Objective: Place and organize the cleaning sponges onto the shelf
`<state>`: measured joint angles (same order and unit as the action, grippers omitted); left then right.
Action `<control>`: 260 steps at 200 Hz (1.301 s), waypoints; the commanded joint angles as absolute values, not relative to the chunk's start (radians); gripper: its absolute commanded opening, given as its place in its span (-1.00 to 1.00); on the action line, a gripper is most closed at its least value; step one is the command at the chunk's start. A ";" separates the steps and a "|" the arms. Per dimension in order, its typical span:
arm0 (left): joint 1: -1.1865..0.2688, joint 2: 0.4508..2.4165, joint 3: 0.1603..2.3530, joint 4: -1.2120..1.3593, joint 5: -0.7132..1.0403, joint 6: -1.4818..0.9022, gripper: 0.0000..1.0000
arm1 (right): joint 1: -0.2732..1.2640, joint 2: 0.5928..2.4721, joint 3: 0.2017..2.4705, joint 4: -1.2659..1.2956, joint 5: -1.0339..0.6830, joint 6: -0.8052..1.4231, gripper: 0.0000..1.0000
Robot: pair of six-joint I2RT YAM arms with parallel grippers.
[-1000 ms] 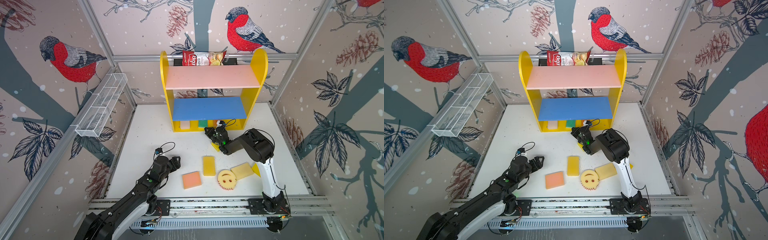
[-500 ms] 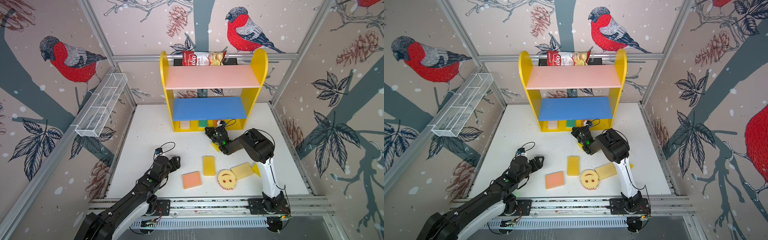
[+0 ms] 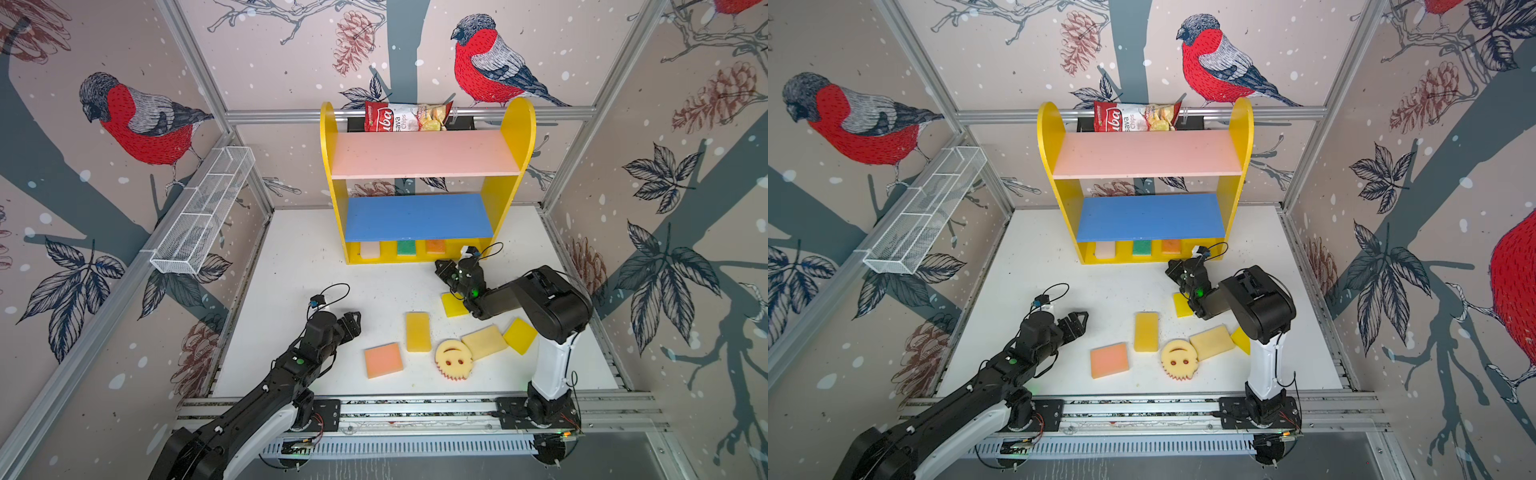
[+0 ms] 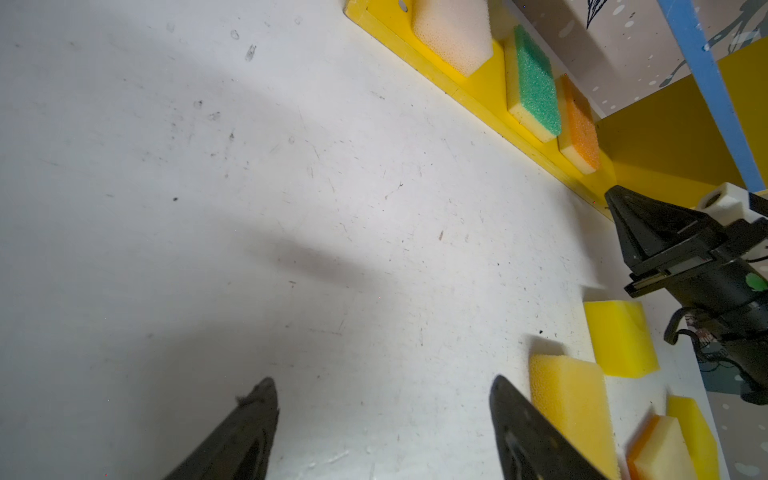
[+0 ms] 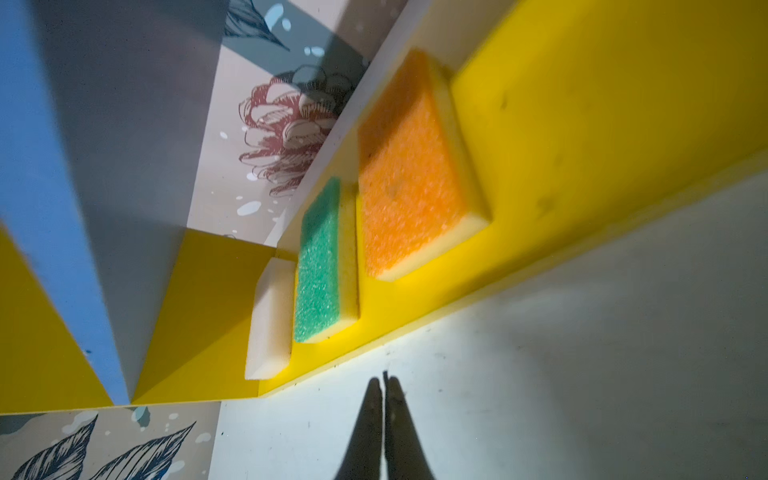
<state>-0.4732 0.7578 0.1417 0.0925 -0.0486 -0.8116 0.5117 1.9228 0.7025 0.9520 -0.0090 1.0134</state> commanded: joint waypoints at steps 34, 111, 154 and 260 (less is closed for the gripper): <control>-0.470 0.710 0.142 0.073 -0.031 -0.797 0.59 | 0.438 1.816 0.669 0.876 -0.050 0.915 -0.80; -0.471 0.633 0.127 0.005 -0.031 -0.811 0.59 | 0.385 1.895 0.711 0.977 -0.188 0.933 -0.51; -0.471 0.584 0.107 -0.020 -0.046 -0.830 0.59 | 0.378 1.958 0.761 0.984 -0.194 0.940 -0.44; -0.471 0.684 0.130 0.036 -0.034 -0.829 0.59 | 0.373 2.075 0.838 1.000 -0.124 0.980 -0.18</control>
